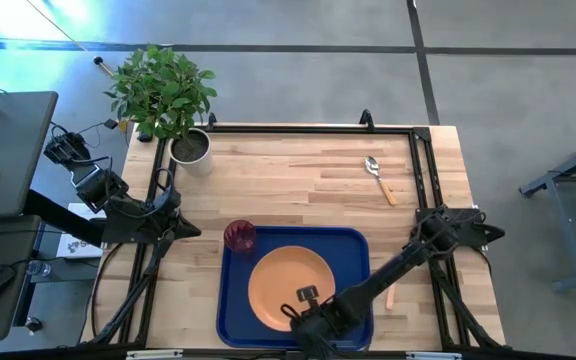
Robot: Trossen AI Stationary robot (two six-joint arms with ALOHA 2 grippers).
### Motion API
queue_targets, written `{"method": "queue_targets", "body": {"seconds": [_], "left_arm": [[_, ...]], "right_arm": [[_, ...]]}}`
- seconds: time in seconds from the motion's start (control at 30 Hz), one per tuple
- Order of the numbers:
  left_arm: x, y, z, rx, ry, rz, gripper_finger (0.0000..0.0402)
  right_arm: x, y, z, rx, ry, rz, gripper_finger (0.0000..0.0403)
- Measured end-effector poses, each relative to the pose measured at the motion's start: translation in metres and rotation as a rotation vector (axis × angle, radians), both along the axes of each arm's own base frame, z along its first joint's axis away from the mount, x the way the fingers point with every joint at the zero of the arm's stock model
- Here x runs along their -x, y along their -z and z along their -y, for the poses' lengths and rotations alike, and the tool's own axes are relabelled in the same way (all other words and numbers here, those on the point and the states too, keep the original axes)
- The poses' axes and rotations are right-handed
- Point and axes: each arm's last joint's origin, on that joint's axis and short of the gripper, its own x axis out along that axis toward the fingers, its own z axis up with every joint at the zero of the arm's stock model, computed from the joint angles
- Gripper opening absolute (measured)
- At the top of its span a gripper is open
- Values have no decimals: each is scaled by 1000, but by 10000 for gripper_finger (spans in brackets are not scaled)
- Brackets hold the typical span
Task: Pick and place plate/cup/fork/spoon on tray
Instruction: Put the orange plate on the blue serving tray to the bottom left of the purple cup, then put the yellow spoon on the blue serving tray to the right of the orange plate
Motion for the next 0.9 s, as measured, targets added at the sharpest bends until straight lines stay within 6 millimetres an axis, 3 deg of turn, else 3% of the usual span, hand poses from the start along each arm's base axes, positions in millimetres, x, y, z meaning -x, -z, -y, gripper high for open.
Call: {"method": "queue_targets", "body": {"seconds": [0.27, 0.6, 0.9], "left_arm": [[0, 0, 0, 0, 0, 0, 1], [0, 0, 0, -1, 0, 0, 1], [0, 0, 0, -19, 12, 3, 4]], "right_arm": [[-3, 0, 3, -44, -3, -18, 5], [-3, 0, 2, -48, -4, -24, 77], [-6, -2, 0, -70, -2, 18, 85]]}}
